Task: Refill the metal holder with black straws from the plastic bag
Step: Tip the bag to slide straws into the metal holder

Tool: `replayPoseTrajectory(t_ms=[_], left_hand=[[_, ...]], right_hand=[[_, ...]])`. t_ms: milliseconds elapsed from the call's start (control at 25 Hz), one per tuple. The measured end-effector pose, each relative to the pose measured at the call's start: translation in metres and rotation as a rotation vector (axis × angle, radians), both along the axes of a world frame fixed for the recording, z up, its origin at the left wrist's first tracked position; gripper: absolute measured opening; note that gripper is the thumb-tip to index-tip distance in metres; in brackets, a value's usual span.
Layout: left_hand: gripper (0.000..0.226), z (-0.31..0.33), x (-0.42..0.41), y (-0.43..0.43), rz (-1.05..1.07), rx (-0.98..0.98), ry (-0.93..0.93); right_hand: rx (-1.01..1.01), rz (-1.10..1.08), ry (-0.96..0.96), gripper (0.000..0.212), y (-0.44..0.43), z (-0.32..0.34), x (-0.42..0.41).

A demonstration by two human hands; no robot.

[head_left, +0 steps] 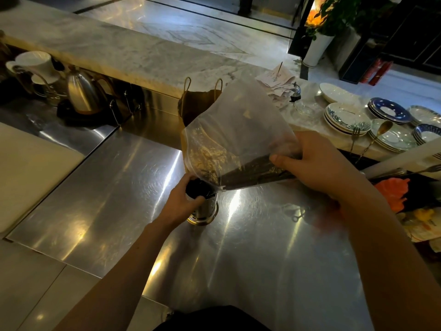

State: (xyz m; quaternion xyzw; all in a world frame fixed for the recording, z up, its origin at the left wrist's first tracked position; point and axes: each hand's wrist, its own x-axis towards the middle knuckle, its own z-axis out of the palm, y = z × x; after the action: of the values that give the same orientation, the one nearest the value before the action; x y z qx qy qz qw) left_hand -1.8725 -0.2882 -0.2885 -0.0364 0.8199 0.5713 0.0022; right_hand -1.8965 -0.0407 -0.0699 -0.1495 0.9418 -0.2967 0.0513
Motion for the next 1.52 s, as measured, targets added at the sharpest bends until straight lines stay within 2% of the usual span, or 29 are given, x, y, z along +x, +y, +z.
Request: replayPoseTrajectory(t_ms=[80,160,280,400,440,560,760,960,1160,1280,1440,1520], left_hand=[[0.069,-0.004,0.004,0.005,-0.003,-0.034,0.021],[0.075,-0.008,0.004,0.01,0.033,-0.024,0.046],[0.064,-0.009,0.0,0.015,0.148,-0.039,0.071],[0.062,-0.006,-0.002,0.015,0.165,-0.047,0.069],[0.064,-0.005,-0.002,0.014,0.154,-0.046,0.058],[0.064,-0.006,-0.001,0.011,0.133,-0.046,0.048],[0.046,-0.007,-0.002,0.012,0.166,-0.099,0.078],[0.068,-0.011,-0.003,0.01,0.069,-0.048,-0.007],[0.046,-0.015,-0.008,0.011,0.167,-0.102,0.03],[0.057,-0.014,-0.007,0.011,0.177,-0.075,-0.006],[0.035,-0.014,-0.007,0.011,0.166,-0.122,0.038],[0.033,-0.013,-0.006,0.011,0.174,-0.128,0.05]], right_hand=[[0.008,0.028,-0.001,0.013,-0.003,0.005,-0.002],[0.023,0.057,-0.008,0.012,-0.006,0.009,-0.004],[0.052,0.066,-0.014,0.012,-0.012,0.011,-0.012],[0.133,0.059,0.002,0.036,-0.018,0.013,-0.018],[0.14,0.061,-0.009,0.039,-0.019,0.014,-0.018],[0.159,0.071,-0.021,0.039,-0.025,0.017,-0.018],[0.201,0.126,-0.013,0.029,-0.036,0.023,-0.018],[0.186,0.151,-0.001,0.026,-0.041,0.032,-0.019],[0.211,0.182,-0.006,0.025,-0.047,0.033,-0.021],[0.196,0.187,-0.04,0.015,-0.049,0.034,-0.022],[0.242,0.21,-0.022,0.023,-0.053,0.036,-0.023],[0.237,0.206,-0.023,0.027,-0.055,0.036,-0.024]])
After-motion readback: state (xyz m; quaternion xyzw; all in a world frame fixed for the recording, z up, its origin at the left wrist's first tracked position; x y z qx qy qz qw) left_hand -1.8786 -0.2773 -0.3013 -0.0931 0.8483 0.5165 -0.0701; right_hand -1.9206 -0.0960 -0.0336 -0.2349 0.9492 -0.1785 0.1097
